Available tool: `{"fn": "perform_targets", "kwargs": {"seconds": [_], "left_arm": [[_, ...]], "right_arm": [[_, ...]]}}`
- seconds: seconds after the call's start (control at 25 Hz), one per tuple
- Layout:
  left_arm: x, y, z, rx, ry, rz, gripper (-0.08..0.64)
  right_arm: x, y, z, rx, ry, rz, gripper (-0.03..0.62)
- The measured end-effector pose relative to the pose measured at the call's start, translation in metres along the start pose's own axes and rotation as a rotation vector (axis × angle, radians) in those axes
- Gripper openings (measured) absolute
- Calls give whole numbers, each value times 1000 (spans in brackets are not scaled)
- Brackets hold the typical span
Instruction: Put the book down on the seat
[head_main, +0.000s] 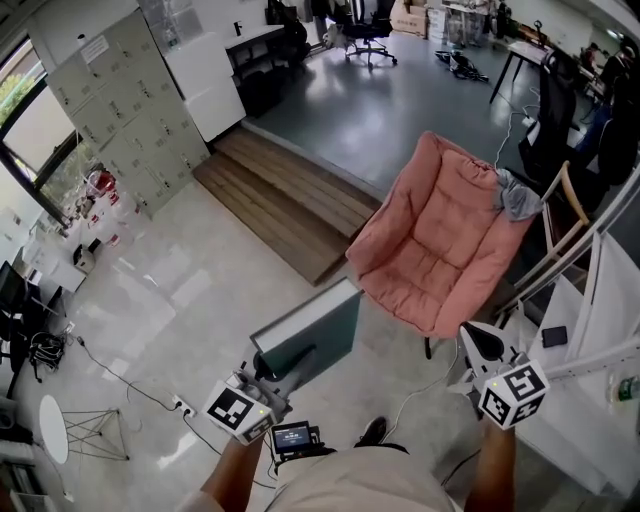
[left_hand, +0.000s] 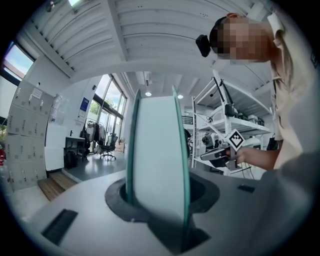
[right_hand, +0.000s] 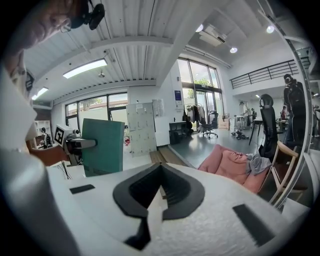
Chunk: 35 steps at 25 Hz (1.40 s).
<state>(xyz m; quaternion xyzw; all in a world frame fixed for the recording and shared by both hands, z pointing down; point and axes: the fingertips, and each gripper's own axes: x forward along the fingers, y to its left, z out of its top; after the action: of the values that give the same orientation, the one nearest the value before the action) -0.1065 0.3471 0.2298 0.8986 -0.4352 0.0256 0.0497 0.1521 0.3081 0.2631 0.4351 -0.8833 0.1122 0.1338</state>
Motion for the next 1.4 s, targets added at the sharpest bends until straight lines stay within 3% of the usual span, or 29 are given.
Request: {"fn": "perform_targets", "kwargs": {"seconds": [0.32,0.52,0.64,0.8,1.04,1.4], "left_arm": [[38,-5,9,12,-6,-47,154],[80,30,-6,-16,7,-104,153],[118,50,-17,-54,9,-180,155],[162,75,8,-26,-32,-295,154],[209,125,16,-34,-20,-378,153],[251,143,9,-58,27,-467,154]], "right_arm": [[1,-36,0,36,-15,-40,-8],[25,-55,-11,56,24,-90,-8],[31,-73,1,66,27,-157,-8],[42,-81,13,90,40,-246,-8],[91,-84,29,112,34,-300,-8],[112,-101,4,192,78,-379,-8]]}}
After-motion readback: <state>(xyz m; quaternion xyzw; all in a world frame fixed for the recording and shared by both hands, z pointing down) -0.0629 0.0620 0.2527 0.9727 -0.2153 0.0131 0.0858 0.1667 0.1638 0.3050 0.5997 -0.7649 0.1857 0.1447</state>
